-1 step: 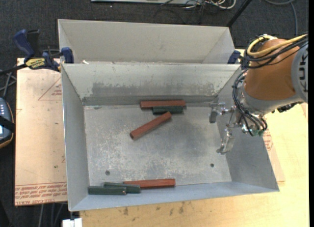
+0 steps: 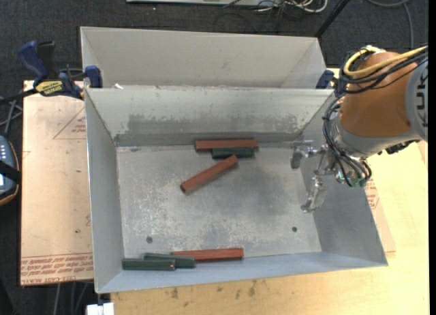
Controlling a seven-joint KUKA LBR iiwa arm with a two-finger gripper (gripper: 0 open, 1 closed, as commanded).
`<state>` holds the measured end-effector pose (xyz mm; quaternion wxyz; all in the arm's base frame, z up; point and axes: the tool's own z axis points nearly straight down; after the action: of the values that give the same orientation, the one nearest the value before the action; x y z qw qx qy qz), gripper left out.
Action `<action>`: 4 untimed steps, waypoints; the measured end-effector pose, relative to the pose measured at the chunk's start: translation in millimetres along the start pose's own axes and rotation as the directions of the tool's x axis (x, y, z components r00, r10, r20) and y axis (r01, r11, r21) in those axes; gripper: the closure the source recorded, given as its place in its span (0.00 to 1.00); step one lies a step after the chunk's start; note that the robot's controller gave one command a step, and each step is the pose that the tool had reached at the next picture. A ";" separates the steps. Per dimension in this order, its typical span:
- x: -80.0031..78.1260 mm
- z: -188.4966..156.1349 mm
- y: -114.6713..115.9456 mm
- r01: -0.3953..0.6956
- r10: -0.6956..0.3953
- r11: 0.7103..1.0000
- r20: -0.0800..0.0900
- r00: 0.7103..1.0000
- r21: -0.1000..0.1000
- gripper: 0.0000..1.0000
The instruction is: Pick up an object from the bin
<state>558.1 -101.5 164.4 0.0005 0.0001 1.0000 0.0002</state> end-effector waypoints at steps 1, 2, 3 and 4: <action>-20.5 18.3 35.9 -0.049 0.049 0.999 0.005 0.999 0.002 0.00; -55.7 20.7 53.0 -0.133 0.133 0.991 -0.001 0.991 -0.007 0.00; -65.3 22.3 35.5 -0.173 0.173 0.985 0.011 0.985 -0.001 0.00; -75.0 15.3 61.2 -0.145 0.145 0.989 -0.011 0.989 0.000 0.00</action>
Offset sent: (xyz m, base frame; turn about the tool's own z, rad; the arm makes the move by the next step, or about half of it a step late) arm 0.0774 0.0125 -0.0143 0.2036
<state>633.1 -40.3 149.2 -0.0052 0.0726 0.9973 0.0007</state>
